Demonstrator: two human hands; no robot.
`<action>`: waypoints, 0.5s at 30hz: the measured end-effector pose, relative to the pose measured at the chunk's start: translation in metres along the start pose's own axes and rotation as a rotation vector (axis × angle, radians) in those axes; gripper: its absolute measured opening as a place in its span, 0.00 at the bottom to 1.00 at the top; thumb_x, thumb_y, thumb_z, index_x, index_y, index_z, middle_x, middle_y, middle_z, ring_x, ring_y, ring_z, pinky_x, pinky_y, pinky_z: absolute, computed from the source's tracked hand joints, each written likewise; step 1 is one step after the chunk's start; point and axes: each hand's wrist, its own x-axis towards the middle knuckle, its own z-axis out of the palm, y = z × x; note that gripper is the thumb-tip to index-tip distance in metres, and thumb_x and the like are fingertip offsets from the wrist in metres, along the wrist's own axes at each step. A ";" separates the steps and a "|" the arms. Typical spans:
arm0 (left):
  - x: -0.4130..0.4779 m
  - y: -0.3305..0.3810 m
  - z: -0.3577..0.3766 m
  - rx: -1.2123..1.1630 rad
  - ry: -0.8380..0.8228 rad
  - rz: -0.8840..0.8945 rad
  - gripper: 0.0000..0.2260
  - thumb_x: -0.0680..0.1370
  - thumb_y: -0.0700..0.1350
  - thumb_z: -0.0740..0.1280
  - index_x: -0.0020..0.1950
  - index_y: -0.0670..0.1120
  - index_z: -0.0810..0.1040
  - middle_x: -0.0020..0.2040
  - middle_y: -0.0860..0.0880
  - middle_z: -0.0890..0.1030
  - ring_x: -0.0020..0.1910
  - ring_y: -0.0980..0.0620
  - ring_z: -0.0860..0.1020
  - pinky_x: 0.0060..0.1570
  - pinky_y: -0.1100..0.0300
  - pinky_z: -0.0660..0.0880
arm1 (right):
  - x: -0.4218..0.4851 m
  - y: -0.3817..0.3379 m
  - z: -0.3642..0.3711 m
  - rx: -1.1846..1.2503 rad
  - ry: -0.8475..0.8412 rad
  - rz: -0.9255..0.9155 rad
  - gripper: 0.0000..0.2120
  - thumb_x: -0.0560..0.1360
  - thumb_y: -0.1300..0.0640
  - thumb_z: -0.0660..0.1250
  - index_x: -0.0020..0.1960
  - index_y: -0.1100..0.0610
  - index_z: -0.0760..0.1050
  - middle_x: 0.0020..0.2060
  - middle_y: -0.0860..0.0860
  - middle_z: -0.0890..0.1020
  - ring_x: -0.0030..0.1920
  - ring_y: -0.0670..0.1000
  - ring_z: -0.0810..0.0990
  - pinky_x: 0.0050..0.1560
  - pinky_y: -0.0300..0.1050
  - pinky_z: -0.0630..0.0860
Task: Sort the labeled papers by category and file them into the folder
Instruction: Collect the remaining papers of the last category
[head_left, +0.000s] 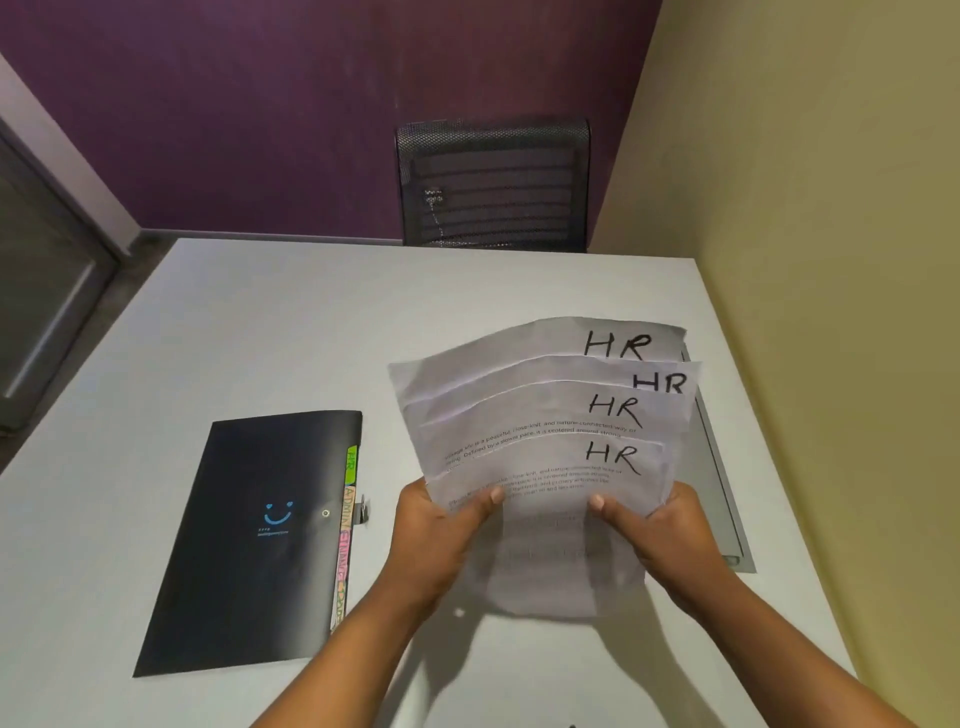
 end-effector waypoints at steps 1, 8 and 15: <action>0.003 0.003 0.000 0.010 0.006 0.046 0.14 0.74 0.33 0.73 0.50 0.52 0.86 0.50 0.50 0.87 0.52 0.49 0.85 0.51 0.60 0.80 | 0.002 -0.003 -0.001 0.007 0.016 -0.037 0.11 0.71 0.64 0.76 0.49 0.50 0.83 0.46 0.46 0.88 0.50 0.49 0.87 0.51 0.46 0.82; 0.023 0.012 -0.001 0.107 -0.056 0.194 0.16 0.73 0.32 0.74 0.55 0.50 0.84 0.52 0.52 0.86 0.55 0.53 0.84 0.56 0.59 0.79 | 0.023 -0.009 0.004 -0.016 0.010 -0.154 0.16 0.69 0.65 0.77 0.50 0.48 0.79 0.37 0.39 0.86 0.39 0.36 0.84 0.40 0.29 0.77; 0.052 -0.017 -0.010 0.257 -0.009 0.070 0.10 0.71 0.40 0.76 0.50 0.52 0.86 0.48 0.52 0.87 0.51 0.46 0.85 0.53 0.45 0.81 | 0.046 0.010 0.008 -0.039 -0.004 -0.106 0.16 0.68 0.69 0.77 0.48 0.49 0.82 0.43 0.44 0.87 0.47 0.45 0.86 0.50 0.43 0.81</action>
